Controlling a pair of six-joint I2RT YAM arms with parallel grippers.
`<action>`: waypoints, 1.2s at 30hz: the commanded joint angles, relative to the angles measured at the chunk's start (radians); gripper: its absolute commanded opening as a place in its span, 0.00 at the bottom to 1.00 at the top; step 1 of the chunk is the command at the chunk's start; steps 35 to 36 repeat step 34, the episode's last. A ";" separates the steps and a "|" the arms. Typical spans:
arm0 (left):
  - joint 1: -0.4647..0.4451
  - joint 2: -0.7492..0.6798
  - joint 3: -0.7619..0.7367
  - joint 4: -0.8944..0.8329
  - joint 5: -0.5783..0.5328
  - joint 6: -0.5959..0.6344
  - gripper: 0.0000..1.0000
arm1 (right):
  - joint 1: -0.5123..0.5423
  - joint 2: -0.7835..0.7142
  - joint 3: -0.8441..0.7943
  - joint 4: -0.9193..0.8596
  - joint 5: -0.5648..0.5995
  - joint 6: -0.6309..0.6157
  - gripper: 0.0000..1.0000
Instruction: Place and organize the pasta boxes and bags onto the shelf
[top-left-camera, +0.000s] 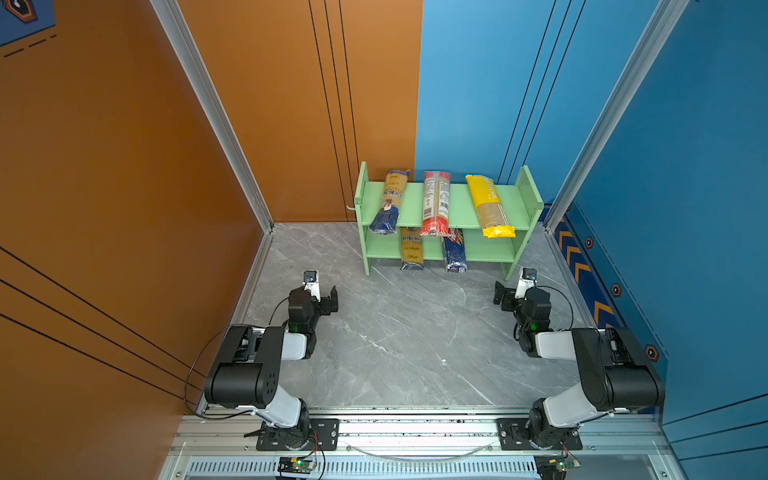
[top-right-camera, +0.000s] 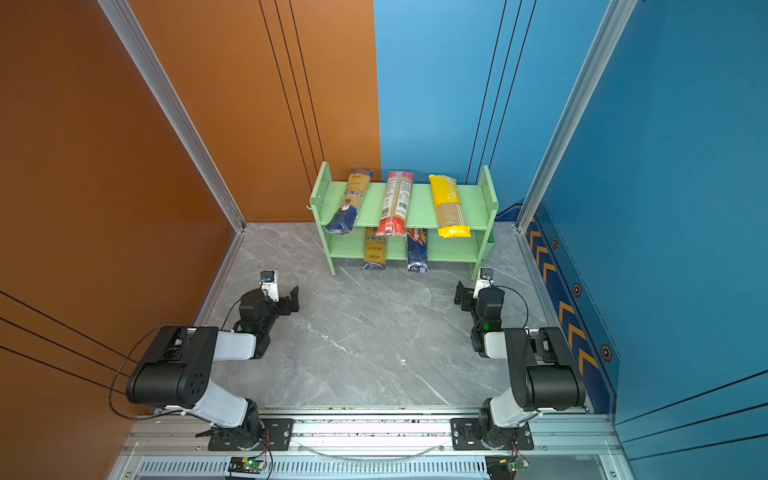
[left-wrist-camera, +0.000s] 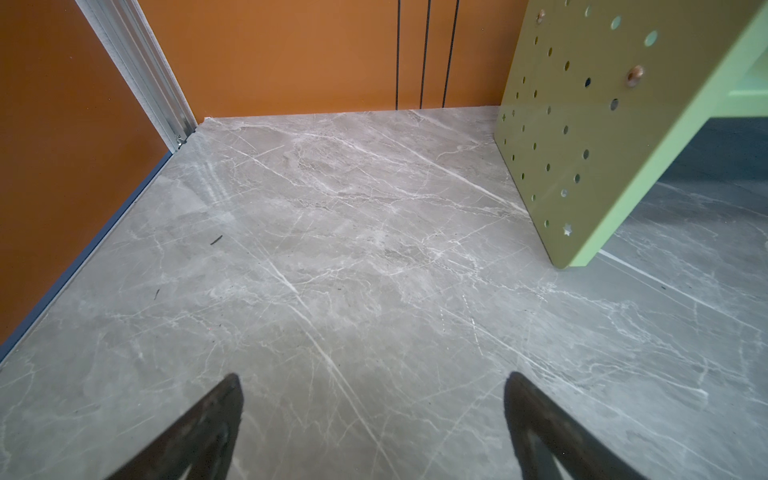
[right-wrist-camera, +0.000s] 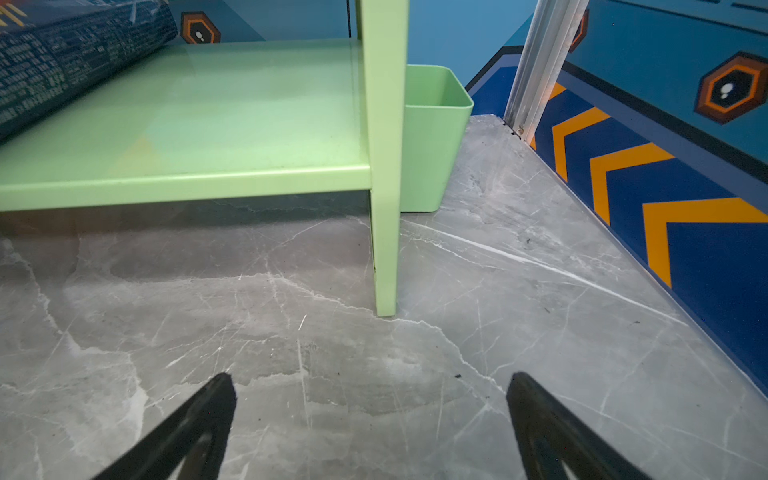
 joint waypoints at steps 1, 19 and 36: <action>-0.004 0.008 0.013 -0.010 -0.024 0.014 0.98 | 0.009 0.009 -0.010 0.018 0.028 0.004 1.00; -0.004 0.007 0.013 -0.010 -0.022 0.013 0.98 | 0.009 0.009 -0.010 0.017 0.029 0.004 1.00; 0.005 0.010 0.013 -0.010 -0.007 0.009 0.98 | 0.009 0.009 -0.010 0.017 0.029 0.005 1.00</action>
